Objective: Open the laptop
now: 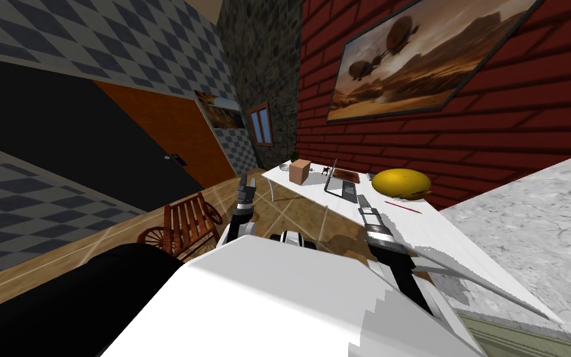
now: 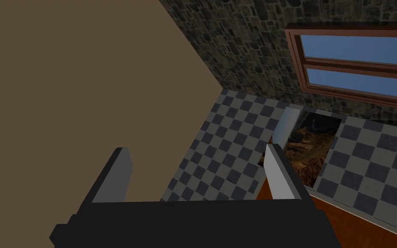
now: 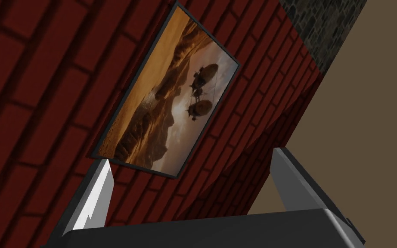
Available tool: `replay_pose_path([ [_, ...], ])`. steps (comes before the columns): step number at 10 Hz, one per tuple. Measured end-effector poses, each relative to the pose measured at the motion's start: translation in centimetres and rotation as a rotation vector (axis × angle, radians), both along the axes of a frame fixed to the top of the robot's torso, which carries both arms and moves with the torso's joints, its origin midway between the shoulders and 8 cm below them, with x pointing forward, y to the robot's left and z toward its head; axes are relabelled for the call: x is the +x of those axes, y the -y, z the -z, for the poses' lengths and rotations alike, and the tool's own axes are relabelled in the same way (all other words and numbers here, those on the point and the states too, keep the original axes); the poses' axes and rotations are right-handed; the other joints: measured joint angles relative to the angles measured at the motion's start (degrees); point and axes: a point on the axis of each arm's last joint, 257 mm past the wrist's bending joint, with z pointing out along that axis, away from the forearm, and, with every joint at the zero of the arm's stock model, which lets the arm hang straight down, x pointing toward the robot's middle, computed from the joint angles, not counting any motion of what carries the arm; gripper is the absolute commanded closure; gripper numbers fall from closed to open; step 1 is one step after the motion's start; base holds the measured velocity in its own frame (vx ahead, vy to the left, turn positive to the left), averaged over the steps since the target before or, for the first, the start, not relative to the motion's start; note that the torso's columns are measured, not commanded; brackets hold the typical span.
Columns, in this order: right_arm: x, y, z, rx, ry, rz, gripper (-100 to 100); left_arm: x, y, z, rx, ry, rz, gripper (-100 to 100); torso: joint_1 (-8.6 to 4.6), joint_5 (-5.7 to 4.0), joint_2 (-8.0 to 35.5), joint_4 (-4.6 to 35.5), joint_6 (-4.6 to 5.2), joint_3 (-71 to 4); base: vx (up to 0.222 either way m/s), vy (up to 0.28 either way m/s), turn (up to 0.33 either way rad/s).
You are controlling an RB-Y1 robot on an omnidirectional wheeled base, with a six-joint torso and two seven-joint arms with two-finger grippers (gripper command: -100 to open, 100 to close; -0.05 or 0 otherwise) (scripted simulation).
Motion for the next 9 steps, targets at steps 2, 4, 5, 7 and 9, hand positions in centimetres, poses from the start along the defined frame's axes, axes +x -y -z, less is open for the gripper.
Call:
replay_pose_path([
  [2,-0.3,2.0,1.7,-0.097,-0.075,0.062,-100,0.0,0.0,0.0,0.000,0.000,0.000,0,0.12,0.04,-0.02,-0.01,-0.01,-0.01,0.161,0.201,0.032],
  [4,-0.3,3.4,2.4,-0.156,-0.119,0.099,-100,0.0,0.0,0.0,0.000,0.000,0.000,0,-0.29,-0.09,0.36,0.10,0.00,0.23,0.096,0.142,0.050],
  [5,-0.3,4.7,2.9,-0.204,-0.153,0.129,-100,0.0,0.0,0.0,0.000,0.000,0.000,0,-0.05,-0.02,0.25,0.08,-0.01,0.16,0.158,0.197,0.055],
  [7,-0.7,7.4,4.7,-0.309,-0.236,0.198,-100,0.0,0.0,0.0,0.000,0.000,0.000,0,0.19,0.07,-0.12,-0.04,-0.01,-0.09,0.200,0.216,0.050],
  [9,-1.8,10.6,6.0,-0.419,-0.321,0.270,-100,0.0,0.0,0.0,0.000,0.000,0.000,0,0.00,0.00,0.11,0.02,-0.01,0.05,0.145,0.179,0.037],
])
